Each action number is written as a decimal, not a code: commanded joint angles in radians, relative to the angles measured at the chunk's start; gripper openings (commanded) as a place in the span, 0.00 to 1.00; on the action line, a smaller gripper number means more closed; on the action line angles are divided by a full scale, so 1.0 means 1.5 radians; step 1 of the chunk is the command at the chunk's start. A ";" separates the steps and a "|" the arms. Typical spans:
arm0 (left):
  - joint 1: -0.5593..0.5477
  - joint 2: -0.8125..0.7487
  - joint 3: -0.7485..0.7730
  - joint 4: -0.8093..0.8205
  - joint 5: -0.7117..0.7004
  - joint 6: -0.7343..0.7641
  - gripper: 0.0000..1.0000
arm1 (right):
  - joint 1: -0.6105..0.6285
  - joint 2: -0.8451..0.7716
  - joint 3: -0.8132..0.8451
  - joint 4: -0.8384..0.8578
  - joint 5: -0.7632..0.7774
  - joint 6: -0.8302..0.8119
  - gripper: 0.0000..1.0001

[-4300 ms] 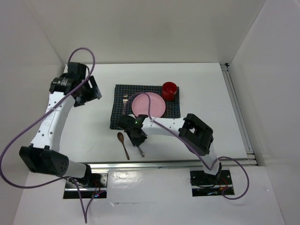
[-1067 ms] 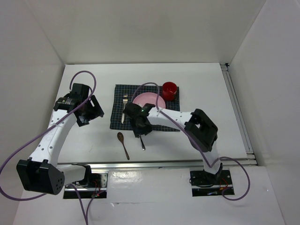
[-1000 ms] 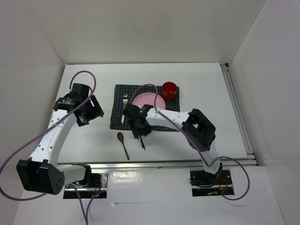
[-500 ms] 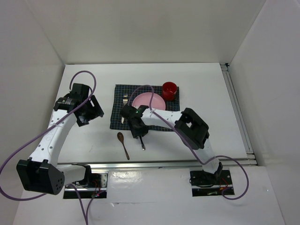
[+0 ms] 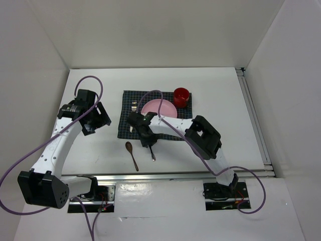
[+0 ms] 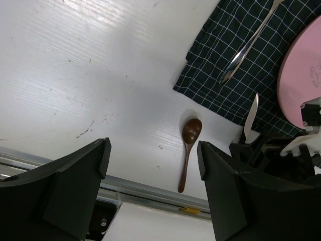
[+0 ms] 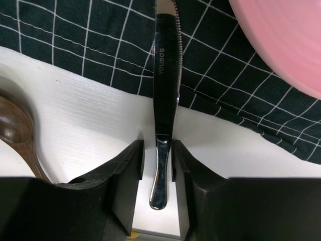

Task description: Set the dinner table for one person

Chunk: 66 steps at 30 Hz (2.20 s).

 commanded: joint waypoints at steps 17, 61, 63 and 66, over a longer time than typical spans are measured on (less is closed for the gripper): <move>0.004 -0.003 -0.006 0.019 -0.007 0.009 0.88 | 0.005 0.004 0.040 -0.031 0.046 0.012 0.01; -0.089 -0.064 -0.097 0.034 0.037 -0.073 0.89 | -0.342 -0.134 -0.099 0.087 0.042 -0.080 0.01; -0.127 -0.064 -0.115 0.034 0.045 -0.108 0.88 | -0.348 -0.124 -0.093 0.087 0.042 -0.086 0.04; -0.185 -0.047 -0.137 0.040 0.045 -0.152 0.88 | -0.354 -0.111 -0.086 0.087 0.042 -0.086 0.20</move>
